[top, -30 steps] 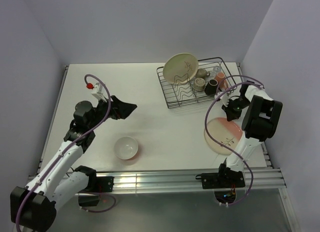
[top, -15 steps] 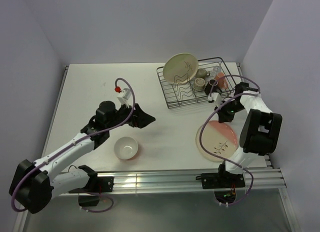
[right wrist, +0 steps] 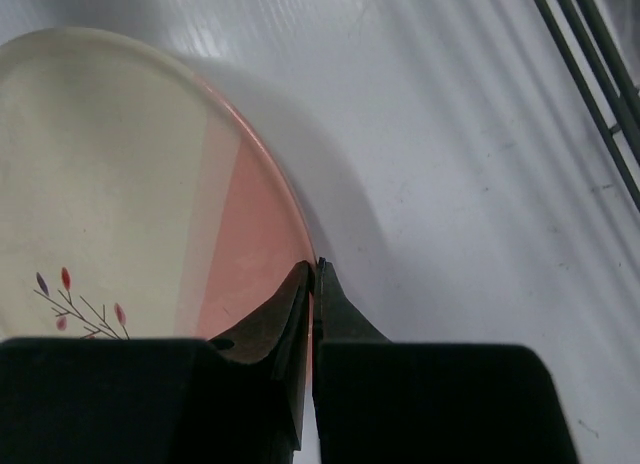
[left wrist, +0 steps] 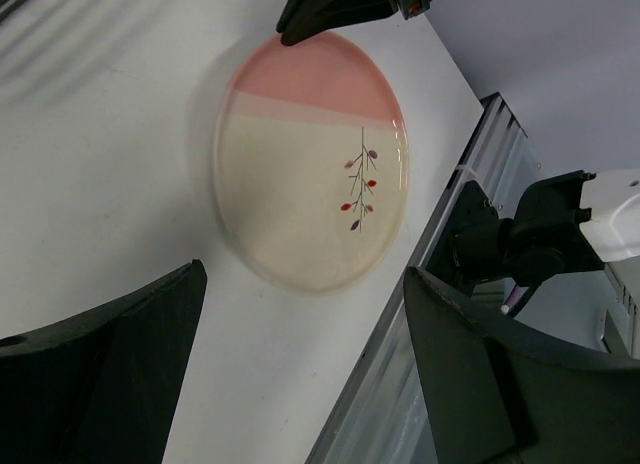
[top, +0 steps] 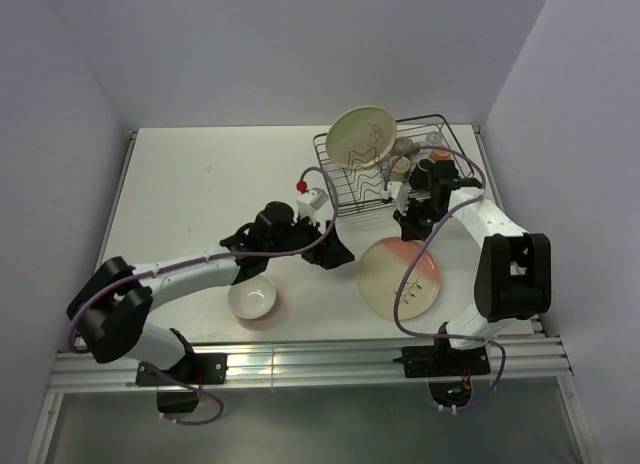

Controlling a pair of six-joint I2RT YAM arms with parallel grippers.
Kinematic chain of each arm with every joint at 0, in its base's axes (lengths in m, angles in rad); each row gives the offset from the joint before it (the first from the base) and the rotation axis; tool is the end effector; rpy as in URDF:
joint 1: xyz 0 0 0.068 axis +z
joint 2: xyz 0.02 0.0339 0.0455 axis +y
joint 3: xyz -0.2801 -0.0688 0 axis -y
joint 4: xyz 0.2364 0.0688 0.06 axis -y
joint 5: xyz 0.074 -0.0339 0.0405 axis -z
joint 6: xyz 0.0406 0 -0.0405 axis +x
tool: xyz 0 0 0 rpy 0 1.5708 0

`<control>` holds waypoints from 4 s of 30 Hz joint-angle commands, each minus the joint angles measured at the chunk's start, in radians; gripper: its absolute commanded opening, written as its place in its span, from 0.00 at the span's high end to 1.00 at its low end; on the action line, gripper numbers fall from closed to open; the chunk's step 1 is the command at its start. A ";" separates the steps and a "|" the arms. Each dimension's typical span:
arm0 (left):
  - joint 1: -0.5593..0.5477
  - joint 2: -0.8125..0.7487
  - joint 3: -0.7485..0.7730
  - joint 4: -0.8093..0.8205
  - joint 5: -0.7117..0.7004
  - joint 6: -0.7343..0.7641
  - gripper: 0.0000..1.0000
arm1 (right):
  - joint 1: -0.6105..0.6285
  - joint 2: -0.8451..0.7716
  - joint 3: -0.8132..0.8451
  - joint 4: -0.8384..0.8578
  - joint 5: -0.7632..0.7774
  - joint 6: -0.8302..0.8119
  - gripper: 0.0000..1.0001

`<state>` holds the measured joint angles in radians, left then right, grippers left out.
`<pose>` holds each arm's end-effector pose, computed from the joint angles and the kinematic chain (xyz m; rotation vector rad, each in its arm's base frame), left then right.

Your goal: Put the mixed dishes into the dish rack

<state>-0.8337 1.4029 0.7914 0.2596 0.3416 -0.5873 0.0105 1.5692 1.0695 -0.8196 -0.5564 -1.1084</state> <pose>0.1960 -0.2361 0.2644 0.5106 2.0594 -1.2345 0.2826 0.0244 0.2279 -1.4617 2.1571 0.4627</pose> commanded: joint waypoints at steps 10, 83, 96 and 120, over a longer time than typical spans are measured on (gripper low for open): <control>-0.042 0.223 0.108 0.122 0.000 0.029 0.15 | 0.131 -0.124 -0.031 0.149 -0.066 0.162 1.00; 0.160 0.498 0.123 0.306 0.545 0.012 0.39 | 0.264 -0.167 -0.037 0.277 -0.073 0.312 1.00; 0.160 0.530 0.161 0.297 0.593 -0.043 0.62 | 0.272 -0.153 -0.023 0.303 -0.088 0.340 1.00; 0.162 0.292 0.025 0.254 0.472 -0.017 1.00 | 0.258 -0.208 0.066 0.198 -0.155 0.354 0.45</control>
<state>-0.6674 1.7855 0.8185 0.4416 0.8173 -0.6209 0.2760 1.4174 1.0622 -0.5892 -0.6563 -0.7410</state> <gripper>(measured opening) 0.239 0.550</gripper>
